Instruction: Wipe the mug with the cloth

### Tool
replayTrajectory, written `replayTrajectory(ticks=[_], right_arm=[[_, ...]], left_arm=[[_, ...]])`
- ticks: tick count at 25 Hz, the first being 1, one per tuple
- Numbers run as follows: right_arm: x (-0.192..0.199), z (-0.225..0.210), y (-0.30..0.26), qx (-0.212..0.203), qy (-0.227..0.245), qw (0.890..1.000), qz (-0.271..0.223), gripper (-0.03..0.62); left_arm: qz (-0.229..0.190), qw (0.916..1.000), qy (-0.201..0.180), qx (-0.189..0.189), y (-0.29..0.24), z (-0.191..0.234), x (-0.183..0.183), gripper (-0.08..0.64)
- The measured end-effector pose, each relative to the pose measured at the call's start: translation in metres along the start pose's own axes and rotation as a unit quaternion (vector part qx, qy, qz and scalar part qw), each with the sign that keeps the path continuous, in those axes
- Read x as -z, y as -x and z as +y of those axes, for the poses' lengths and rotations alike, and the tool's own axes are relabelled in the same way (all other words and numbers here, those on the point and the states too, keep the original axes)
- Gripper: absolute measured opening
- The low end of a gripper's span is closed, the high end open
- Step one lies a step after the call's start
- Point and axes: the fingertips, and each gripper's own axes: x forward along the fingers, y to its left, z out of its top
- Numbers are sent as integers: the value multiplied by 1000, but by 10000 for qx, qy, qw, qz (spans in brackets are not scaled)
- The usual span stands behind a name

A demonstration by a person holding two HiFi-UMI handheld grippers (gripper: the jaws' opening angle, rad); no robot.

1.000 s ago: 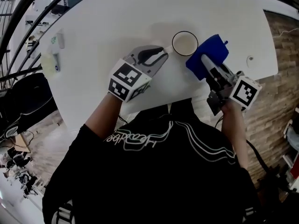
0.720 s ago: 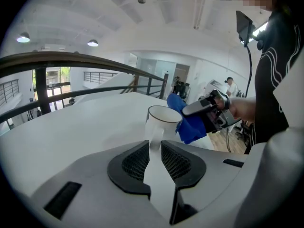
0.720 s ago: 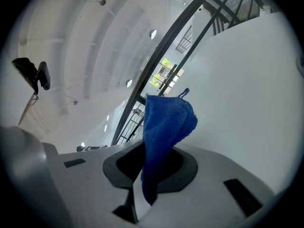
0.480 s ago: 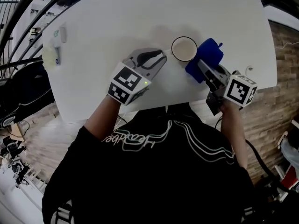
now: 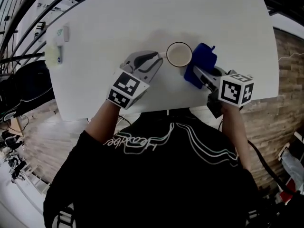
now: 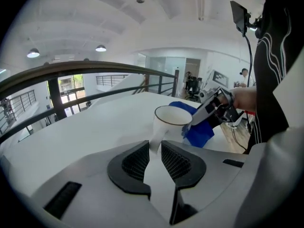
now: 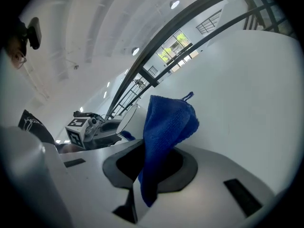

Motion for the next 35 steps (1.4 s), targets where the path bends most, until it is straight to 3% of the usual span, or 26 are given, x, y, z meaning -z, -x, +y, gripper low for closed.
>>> replayTrajectory(ticks=[5,10,19,27,35], right_arm=[[-11,6,6,-215,140,9997,-33,51],[-34,10,35,-723,386,9964,-208,51],[-54,24,35,-1318,800,9880,-72,51],[-58,27,10,-1596,797,9839,68,51],[-51,16,-20,-1481,865,9839,510,51]], left_arm=[[45,9997,-113,-211,7,10,10,84],[-29,9979,481,-429,0,4,5,84],[-68,9949,490,-882,-1,13,2,80],[-200,9946,509,-884,-5,26,-2,77],[-256,9950,552,-795,-8,36,-2,77]])
